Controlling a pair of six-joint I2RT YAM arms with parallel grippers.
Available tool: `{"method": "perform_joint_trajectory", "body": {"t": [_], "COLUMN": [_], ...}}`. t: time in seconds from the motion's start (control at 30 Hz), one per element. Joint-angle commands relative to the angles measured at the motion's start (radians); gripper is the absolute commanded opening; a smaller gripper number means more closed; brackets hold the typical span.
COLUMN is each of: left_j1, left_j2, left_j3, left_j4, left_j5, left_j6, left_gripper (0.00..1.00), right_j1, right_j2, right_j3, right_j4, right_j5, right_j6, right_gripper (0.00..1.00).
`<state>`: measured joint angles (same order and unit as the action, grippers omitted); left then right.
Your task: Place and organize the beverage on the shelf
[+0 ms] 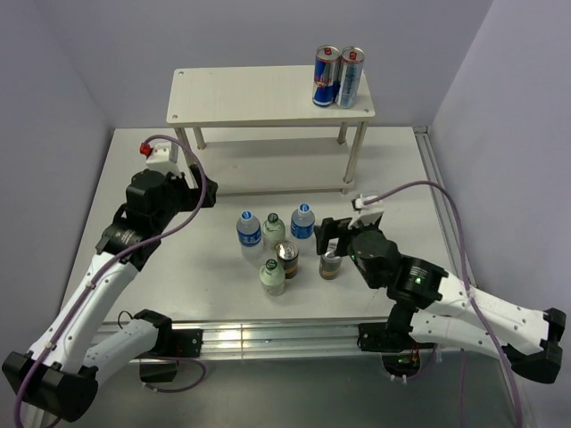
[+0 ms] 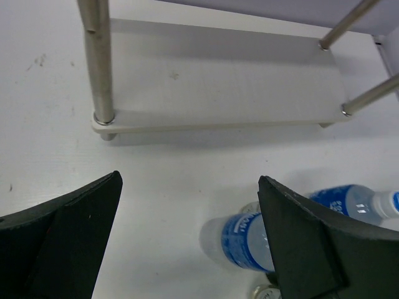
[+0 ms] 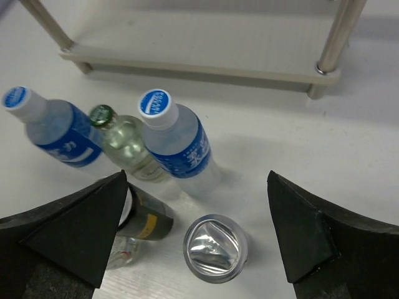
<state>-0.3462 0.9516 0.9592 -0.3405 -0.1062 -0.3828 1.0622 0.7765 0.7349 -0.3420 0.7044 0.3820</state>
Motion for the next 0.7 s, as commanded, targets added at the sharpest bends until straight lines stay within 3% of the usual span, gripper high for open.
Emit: {"method": "perform_joint_trajectory", "body": {"t": [0.0, 0.2, 0.37, 0.67], "left_j1": [-0.049, -0.160, -0.250, -0.508], "left_j2": [-0.080, -0.183, -0.165, -0.177], "left_j3": [-0.019, -0.131, -0.158, -0.266], "left_j4": [0.011, 0.034, 0.044, 0.115], "left_j5": [0.008, -0.058, -0.116, -0.263], "left_j6": [-0.021, -0.102, -0.143, -0.228], "left_gripper": [0.97, 0.96, 0.94, 0.93], "right_j1": [-0.001, 0.001, 0.002, 0.001], "right_j2": [-0.105, -0.023, -0.017, -0.060], "right_j3": [-0.028, -0.015, -0.022, -0.048], "right_j4": [0.121, 0.031, 0.026, 0.017], "right_j5": [-0.072, -0.011, -0.005, 0.006], "right_j6": [-0.023, 0.026, 0.031, 0.057], "right_gripper": [1.00, 1.00, 0.99, 0.99]}}
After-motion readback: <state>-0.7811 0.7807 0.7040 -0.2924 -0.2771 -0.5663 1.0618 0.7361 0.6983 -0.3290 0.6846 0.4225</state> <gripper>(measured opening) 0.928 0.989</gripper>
